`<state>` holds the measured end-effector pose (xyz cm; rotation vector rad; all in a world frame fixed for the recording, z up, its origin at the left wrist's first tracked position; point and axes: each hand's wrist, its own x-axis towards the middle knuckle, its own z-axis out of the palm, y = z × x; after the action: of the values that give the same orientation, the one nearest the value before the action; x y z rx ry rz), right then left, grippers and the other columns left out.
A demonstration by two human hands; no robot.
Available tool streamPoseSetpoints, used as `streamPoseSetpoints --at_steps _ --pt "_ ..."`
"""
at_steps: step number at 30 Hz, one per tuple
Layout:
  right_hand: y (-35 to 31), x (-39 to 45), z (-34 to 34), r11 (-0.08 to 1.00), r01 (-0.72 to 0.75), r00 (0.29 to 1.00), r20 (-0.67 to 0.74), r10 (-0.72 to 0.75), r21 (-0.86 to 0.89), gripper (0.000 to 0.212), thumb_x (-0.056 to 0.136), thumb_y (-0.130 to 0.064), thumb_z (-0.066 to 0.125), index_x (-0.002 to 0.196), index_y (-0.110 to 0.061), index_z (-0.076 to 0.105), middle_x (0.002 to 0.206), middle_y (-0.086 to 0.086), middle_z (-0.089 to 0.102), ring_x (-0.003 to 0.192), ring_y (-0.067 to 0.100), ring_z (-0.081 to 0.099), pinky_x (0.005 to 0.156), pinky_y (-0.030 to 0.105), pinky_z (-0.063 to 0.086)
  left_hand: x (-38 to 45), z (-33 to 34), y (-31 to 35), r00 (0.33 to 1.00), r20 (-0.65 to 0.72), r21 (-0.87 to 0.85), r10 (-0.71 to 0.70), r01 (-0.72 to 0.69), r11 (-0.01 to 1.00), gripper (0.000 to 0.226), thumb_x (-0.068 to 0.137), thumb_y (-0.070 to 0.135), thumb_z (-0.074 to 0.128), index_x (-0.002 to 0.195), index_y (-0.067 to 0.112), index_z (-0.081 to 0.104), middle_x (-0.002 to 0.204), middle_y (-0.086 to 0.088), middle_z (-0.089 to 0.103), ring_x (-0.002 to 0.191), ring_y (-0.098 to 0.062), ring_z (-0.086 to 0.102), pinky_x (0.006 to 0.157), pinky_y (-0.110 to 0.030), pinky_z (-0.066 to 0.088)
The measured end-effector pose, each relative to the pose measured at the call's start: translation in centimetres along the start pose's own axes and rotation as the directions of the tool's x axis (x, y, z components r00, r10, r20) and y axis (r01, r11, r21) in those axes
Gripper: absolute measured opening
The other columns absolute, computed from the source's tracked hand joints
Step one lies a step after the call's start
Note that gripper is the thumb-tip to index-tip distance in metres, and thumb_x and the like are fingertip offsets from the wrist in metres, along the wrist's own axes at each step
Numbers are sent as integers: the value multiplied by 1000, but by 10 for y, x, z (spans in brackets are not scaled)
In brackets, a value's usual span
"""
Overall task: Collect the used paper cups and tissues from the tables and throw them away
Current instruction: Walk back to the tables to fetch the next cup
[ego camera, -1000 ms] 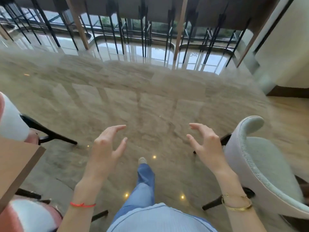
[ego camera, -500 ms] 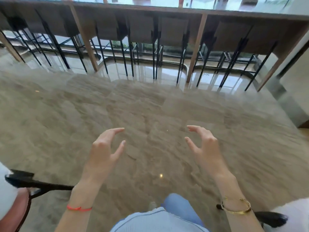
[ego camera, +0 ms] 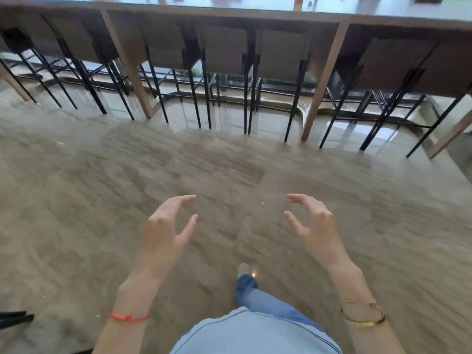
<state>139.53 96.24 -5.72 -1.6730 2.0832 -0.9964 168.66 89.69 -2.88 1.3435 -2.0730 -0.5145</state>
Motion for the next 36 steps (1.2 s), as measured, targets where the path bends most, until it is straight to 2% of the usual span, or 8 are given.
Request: streamPoseSetpoints --at_steps 8,13,18,24,28,32,36 --pt "13 221 8 997 70 998 1 -70 -6 35 87 -23 67 122 -21 59 115 -9 62 114 5 51 98 17 34 204 25 -28 998 -68 -9 -13 13 1000 36 86 12 70 121 17 64 114 11 61 107 3 52 95 -2 30" --pt "36 317 24 999 35 999 22 -35 -8 36 88 -25 67 122 -23 59 115 -13 62 115 1 50 98 14 33 303 49 -47 998 -44 -10 -38 38 999 36 86 13 70 121 17 64 115 10 62 106 6 51 95 0 28" --pt "67 414 49 1000 -11 1000 1 11 -7 34 87 -25 67 121 -24 59 114 -12 61 113 3 51 96 8 30 415 86 -74 1000 27 -27 -6 6 1000 36 87 13 69 122 17 64 114 9 62 106 7 50 93 2 28" --pt "88 556 70 999 -45 997 -61 44 -12 36 88 -27 66 123 -23 59 116 -12 61 114 1 50 99 19 37 578 120 -99 998 47 -37 51 -49 998 36 88 19 68 123 23 62 115 14 60 107 7 50 94 2 27" --pt "97 653 70 997 -73 988 -135 68 -29 36 88 -26 67 122 -21 60 115 -11 62 113 1 50 98 14 33 691 140 -104 989 75 -38 127 -124 992 37 88 19 67 125 22 61 118 11 60 111 2 52 97 0 27" --pt "108 725 68 993 -114 980 -167 106 -42 35 87 -24 68 121 -22 60 113 -15 60 112 2 51 96 8 30 784 165 -105 976 135 -31 169 -166 986 36 89 20 66 125 21 61 122 7 62 115 -9 57 95 -12 36" --pt "131 783 69 983 -181 966 -189 174 -17 36 86 -22 69 121 -21 61 112 -12 61 110 5 52 93 -2 25 857 197 -110 967 166 -66 195 -186 980 37 89 24 66 126 26 60 120 13 61 112 -1 54 94 0 29"
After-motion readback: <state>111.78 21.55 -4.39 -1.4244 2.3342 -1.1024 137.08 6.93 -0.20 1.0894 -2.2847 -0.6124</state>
